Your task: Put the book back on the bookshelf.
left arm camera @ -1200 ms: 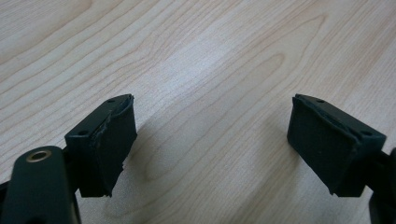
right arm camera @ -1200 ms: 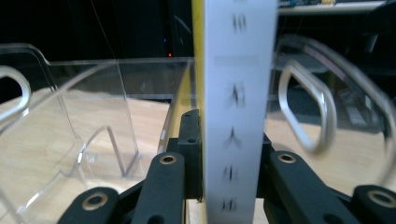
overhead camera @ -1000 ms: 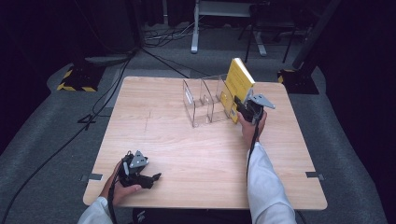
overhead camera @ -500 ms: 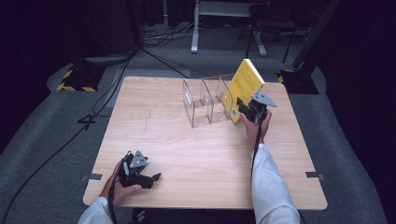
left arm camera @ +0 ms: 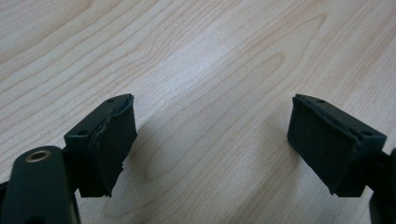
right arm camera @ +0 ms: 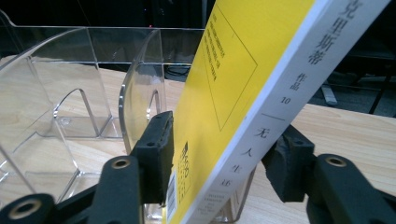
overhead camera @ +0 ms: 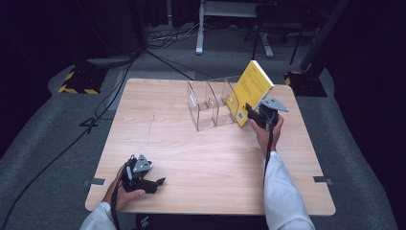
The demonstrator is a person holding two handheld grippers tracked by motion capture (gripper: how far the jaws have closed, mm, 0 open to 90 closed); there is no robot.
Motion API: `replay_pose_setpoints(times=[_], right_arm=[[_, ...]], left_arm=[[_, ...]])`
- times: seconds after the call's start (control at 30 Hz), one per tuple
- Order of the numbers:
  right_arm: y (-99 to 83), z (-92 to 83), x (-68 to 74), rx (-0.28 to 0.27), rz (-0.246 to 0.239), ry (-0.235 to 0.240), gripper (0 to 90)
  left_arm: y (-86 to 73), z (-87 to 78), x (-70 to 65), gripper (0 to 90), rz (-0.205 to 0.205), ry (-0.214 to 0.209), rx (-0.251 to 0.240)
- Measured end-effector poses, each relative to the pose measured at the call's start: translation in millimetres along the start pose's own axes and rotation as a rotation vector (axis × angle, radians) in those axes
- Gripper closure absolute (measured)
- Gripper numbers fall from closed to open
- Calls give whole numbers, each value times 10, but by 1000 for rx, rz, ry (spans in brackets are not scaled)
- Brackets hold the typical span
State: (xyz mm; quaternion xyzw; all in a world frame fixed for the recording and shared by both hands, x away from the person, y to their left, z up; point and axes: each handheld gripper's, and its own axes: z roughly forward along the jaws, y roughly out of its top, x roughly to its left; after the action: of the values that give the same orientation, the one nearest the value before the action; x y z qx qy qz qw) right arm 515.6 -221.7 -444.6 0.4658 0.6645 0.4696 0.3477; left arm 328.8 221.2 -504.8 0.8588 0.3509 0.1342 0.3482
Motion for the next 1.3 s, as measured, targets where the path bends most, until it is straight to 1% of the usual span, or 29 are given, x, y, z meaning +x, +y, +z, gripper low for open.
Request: replay_pose_setpoints(times=[0.13,0.17,0.37,0.53,0.67,0.7,0.87,0.93,1.0,1.1,1.3], right_arm=[[1,-54,-11,20,-18,14,445],[1,-63,-9,27,-23,11,442],[-6,-137,-11,36,-42,18,423],[-18,-224,-11,52,-51,37,395],[-2,-307,-28,68,-87,46,385],[-2,-307,-28,68,-87,46,385],[29,-423,-34,71,-108,80,360],[36,-467,-16,78,-133,94,356],[37,-487,-4,82,-144,106,348],[36,-526,11,89,-150,135,341],[48,-622,40,100,-179,177,329]], left_arm=[[1,0,2,161,1,0,0],[1,0,2,160,2,0,0],[1,0,3,160,2,0,0],[6,5,1,157,-1,-2,3],[6,5,1,157,-1,-1,3],[6,5,1,157,-1,-1,3],[9,8,4,156,2,-3,2],[10,10,4,156,1,-3,2],[10,10,3,155,1,-3,2],[10,10,4,156,1,-3,2],[10,10,3,155,1,-3,2]])
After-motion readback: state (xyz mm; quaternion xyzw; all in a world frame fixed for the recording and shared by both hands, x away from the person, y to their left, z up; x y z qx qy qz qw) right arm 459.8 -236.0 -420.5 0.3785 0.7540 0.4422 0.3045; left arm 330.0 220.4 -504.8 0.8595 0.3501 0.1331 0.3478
